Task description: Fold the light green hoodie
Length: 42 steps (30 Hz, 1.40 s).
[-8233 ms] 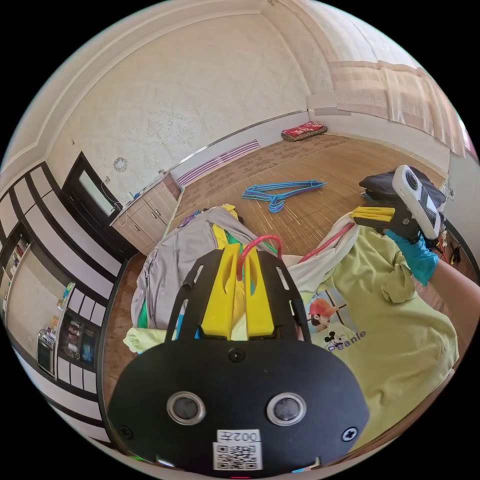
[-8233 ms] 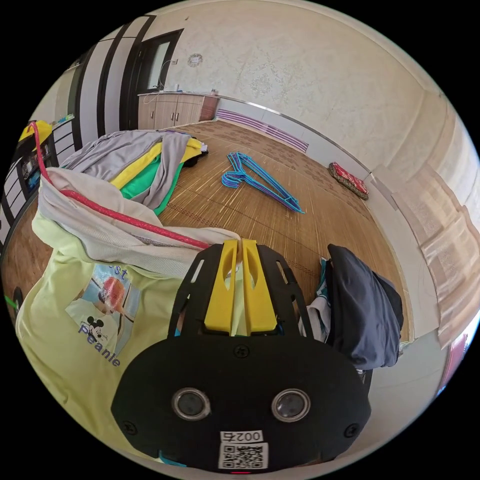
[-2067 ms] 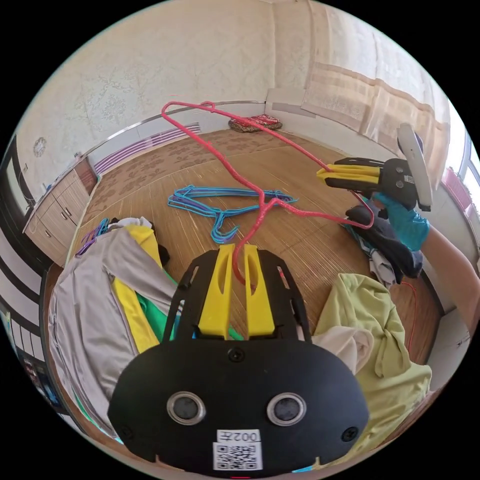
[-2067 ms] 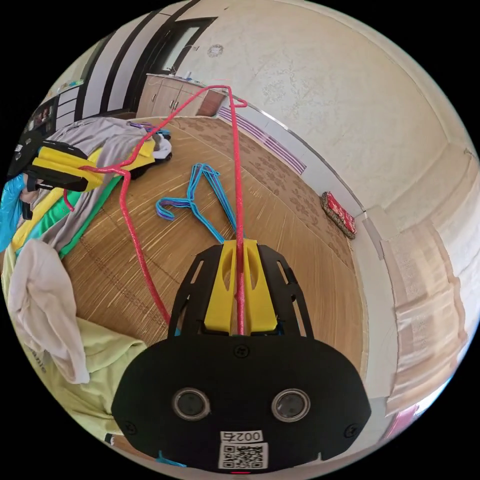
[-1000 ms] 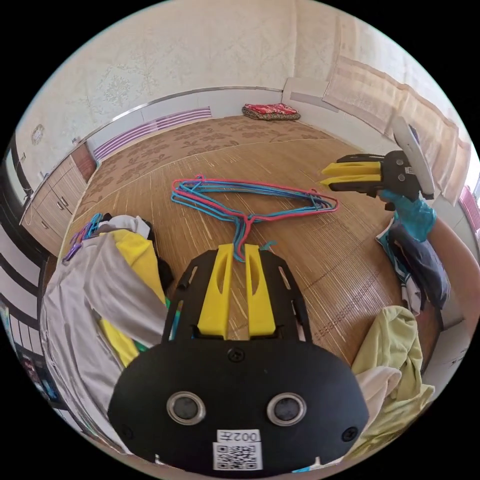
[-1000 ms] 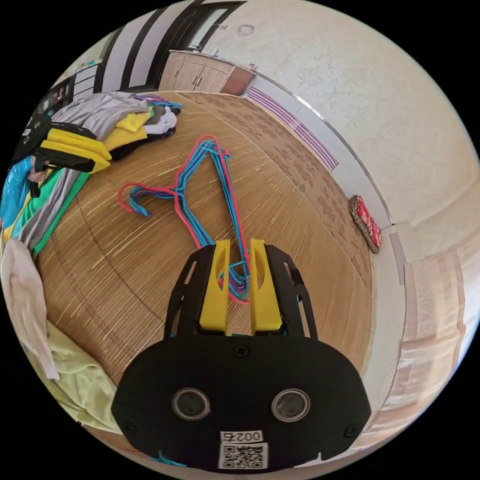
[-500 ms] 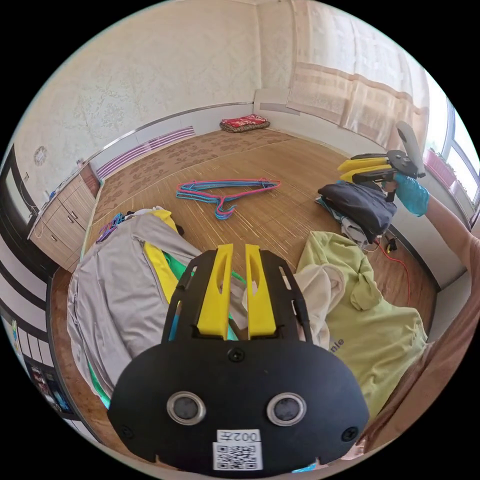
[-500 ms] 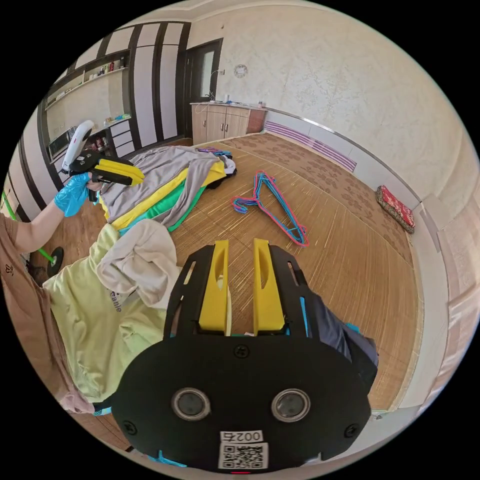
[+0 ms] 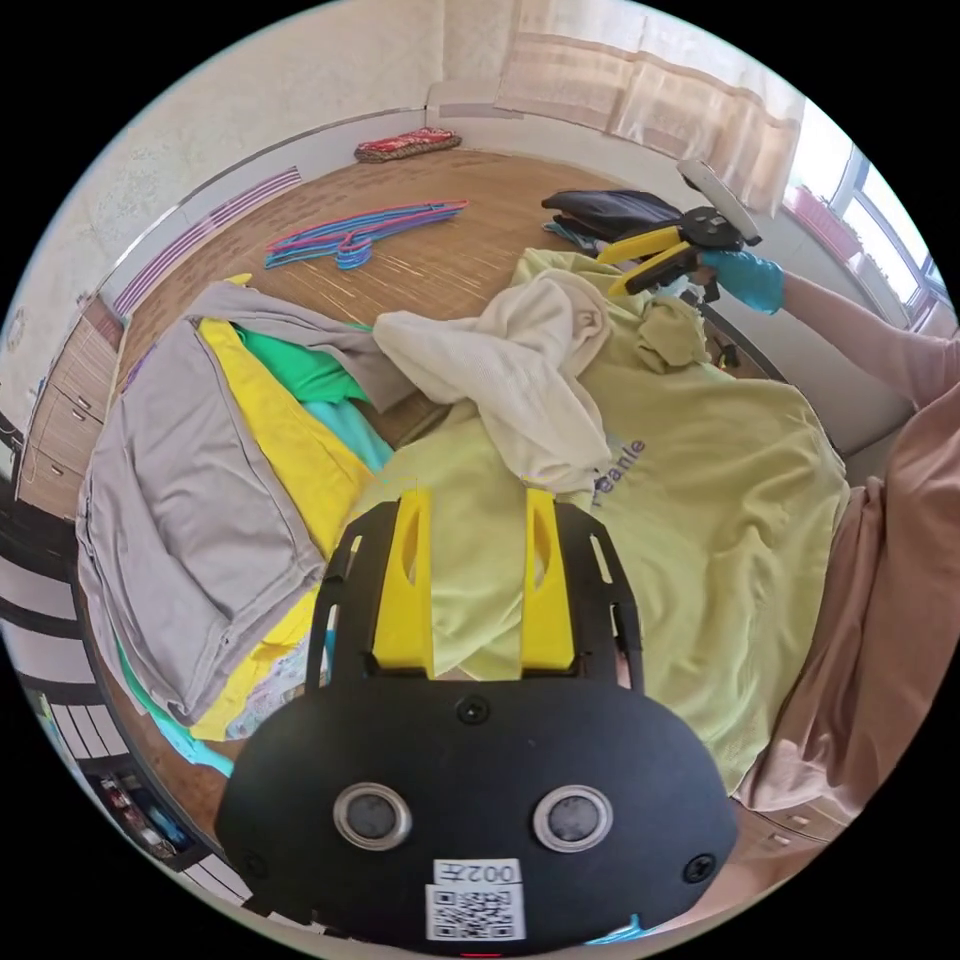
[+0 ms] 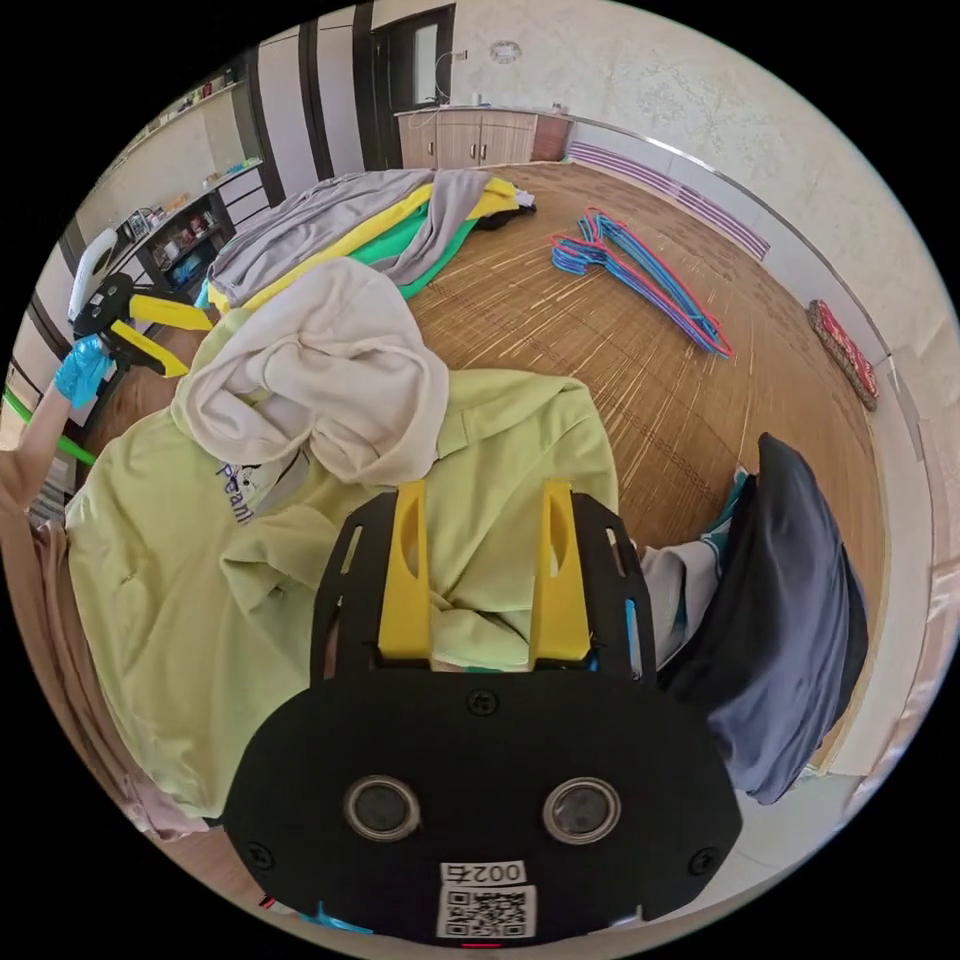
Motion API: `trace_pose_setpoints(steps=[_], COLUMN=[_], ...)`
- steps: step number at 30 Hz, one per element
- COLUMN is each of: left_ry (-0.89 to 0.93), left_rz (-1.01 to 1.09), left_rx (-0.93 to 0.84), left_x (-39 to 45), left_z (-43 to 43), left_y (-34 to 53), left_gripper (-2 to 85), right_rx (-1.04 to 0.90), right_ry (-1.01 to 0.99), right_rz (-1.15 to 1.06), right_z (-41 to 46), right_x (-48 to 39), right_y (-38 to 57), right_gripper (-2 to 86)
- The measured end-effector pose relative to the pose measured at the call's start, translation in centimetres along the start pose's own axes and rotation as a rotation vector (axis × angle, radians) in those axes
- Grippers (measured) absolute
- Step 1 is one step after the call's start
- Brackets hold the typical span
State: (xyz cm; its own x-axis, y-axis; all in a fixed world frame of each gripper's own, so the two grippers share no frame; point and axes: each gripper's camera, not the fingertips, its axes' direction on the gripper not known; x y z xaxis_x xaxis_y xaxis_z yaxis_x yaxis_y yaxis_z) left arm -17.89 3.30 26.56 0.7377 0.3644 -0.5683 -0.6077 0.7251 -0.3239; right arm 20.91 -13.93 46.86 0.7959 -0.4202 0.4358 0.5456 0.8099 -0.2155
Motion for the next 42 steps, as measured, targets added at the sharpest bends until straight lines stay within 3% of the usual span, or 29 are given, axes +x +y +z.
trace_pose_setpoints(steps=[5,10,17,30,38,42], left_ry=[0.055,-0.009,-0.013,-0.445,-0.536,-0.521], left_rz=[0.015,0.004,-0.022,-0.197,-0.201,-0.214], left_rx=[-0.011,-0.038,0.018,0.21,0.28,0.204], left_x=[1.7,3.4,5.1,4.3,1.7,-0.6], left_z=[1.0,2.2,0.9,-11.1,-15.0,-13.0], left_y=[1.0,1.5,3.0,3.2,-2.4,-4.7], left_gripper=[11.0,9.3,-0.4,-0.9,-0.9,-0.9], right_rx=[0.016,0.036,0.088,0.401,0.445,0.362], right_ry=[-0.005,-0.034,0.006,0.102,0.234,0.159], right_rz=[0.001,0.052,0.054,0.084,0.104,0.142], right_z=[0.9,0.8,-0.9,-9.7,-12.3,-10.8], right_x=[-2.0,-2.5,-3.8,-5.1,-4.8,-3.2], right_y=[-0.6,-0.7,0.4,2.0,0.1,-1.3], right_gripper=[14.9,12.0,6.5,-0.4,-0.5,-0.1])
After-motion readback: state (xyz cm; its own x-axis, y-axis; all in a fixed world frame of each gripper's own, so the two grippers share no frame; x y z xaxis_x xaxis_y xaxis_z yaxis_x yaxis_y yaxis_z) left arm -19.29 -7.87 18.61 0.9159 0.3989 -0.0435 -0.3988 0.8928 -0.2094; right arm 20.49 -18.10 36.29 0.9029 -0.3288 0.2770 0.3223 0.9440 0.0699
